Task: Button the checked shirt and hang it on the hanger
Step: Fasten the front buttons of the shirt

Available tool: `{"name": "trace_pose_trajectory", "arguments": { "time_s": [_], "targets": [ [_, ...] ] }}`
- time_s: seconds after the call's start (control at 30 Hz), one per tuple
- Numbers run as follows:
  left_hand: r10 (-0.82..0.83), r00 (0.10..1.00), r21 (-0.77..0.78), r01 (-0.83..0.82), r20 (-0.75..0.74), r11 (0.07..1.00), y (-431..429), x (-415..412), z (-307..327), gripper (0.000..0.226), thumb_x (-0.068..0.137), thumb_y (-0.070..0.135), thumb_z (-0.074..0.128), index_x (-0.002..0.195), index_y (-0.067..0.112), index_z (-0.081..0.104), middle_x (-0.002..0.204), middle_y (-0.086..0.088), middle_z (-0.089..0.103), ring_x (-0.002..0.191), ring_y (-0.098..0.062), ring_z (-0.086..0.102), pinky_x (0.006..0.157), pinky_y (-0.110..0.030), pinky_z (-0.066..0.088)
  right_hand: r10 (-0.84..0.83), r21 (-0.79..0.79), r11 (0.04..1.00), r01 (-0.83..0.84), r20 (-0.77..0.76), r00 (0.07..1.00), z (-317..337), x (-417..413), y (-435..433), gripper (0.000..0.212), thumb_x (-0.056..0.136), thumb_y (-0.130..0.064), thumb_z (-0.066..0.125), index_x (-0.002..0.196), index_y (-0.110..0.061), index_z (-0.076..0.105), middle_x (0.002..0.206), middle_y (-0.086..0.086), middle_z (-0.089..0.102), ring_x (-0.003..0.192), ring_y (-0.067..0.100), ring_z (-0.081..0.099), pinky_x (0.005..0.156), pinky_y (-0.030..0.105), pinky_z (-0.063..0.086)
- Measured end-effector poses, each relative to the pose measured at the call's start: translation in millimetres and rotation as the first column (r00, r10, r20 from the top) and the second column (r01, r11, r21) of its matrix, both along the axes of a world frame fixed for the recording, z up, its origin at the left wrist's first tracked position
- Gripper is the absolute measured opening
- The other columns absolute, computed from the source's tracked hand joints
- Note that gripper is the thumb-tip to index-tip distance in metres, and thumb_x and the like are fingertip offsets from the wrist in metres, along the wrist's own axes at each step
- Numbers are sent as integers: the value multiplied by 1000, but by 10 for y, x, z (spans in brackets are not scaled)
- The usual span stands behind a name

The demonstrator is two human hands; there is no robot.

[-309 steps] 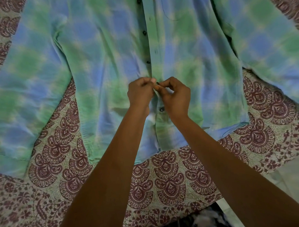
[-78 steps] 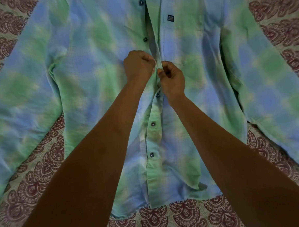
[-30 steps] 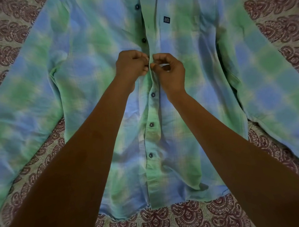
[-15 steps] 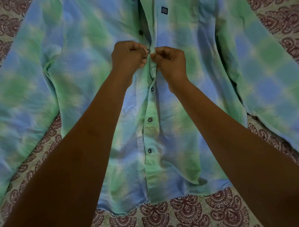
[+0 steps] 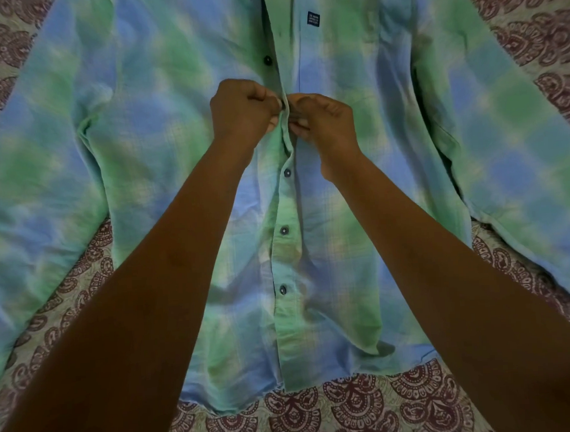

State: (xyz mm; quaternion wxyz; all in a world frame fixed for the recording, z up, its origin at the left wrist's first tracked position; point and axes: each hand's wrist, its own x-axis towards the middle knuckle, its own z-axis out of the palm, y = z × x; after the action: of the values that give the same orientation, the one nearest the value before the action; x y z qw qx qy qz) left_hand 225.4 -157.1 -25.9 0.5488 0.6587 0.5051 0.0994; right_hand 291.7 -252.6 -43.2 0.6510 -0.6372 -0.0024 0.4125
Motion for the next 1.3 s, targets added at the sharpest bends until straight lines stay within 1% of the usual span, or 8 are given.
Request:
{"name": "trace_pose_trajectory", "arguments": {
  "time_s": [0.23,0.4,0.5,0.6,0.8,1.03,1.13,1.3],
  "targets": [
    [167,985,-218,-155,38,964,-48,5,33,17,83,-1,58,71,11,64,72,-9,64,60,-13,64,59,-19,54,55,-115,993,-28,241,969,-39,9,32,17,76,4,66,71,-13,66,67,1,64,62,9,59,67,22,51],
    [267,960,-452,-204,80,869,-134,27,80,11,85,10,63,74,11,60,73,-5,59,68,-11,59,66,-16,55,53,-160,987,33,502,863,-46,-94,42,7,73,3,68,77,-1,64,64,-7,58,60,4,56,64,17,51],
    [348,935,-536,-259,71,803,-130,24,37,9,86,9,62,78,12,60,74,-3,59,67,-8,55,57,-12,52,49,-171,983,63,578,815,-67,-199,71,12,73,4,63,74,-8,59,64,-3,57,61,11,55,63,30,52],
    [335,941,-473,-276,44,837,-129,33,-3,15,87,6,59,74,14,60,71,-3,57,63,-10,52,57,-15,50,35,-201,973,114,616,787,-119,-283,112,18,72,3,60,73,-15,55,68,3,59,62,18,57,60,40,53],
    [360,930,-286,-326,75,901,-146,36,-124,24,82,-2,57,65,13,59,64,-7,58,66,-22,55,71,-31,52,34,-235,958,162,657,753,-140,-361,163,5,76,-2,59,78,-7,60,74,11,64,66,24,60,62,47,51],
    [225,971,-247,-200,78,948,-133,19,-140,25,87,-1,50,68,15,55,65,-4,55,59,-12,50,56,-19,46,-3,-214,962,169,612,791,-127,-328,108,5,75,-2,65,78,-6,64,72,6,66,64,19,62,64,39,54],
    [109,991,-60,-104,82,993,-78,-20,-201,25,84,5,53,67,23,54,70,2,58,68,-12,56,65,-27,50,19,-242,962,128,526,851,-80,-282,97,3,78,-8,68,78,-5,69,69,2,66,62,12,60,65,26,52],
    [-59,997,206,48,46,977,-92,-35,-220,7,85,8,56,82,14,59,66,18,52,54,15,50,58,-4,37,-11,-197,980,33,116,993,-18,-80,67,13,80,-6,66,67,-9,66,62,8,63,60,15,58,65,28,53]
  ]
}}
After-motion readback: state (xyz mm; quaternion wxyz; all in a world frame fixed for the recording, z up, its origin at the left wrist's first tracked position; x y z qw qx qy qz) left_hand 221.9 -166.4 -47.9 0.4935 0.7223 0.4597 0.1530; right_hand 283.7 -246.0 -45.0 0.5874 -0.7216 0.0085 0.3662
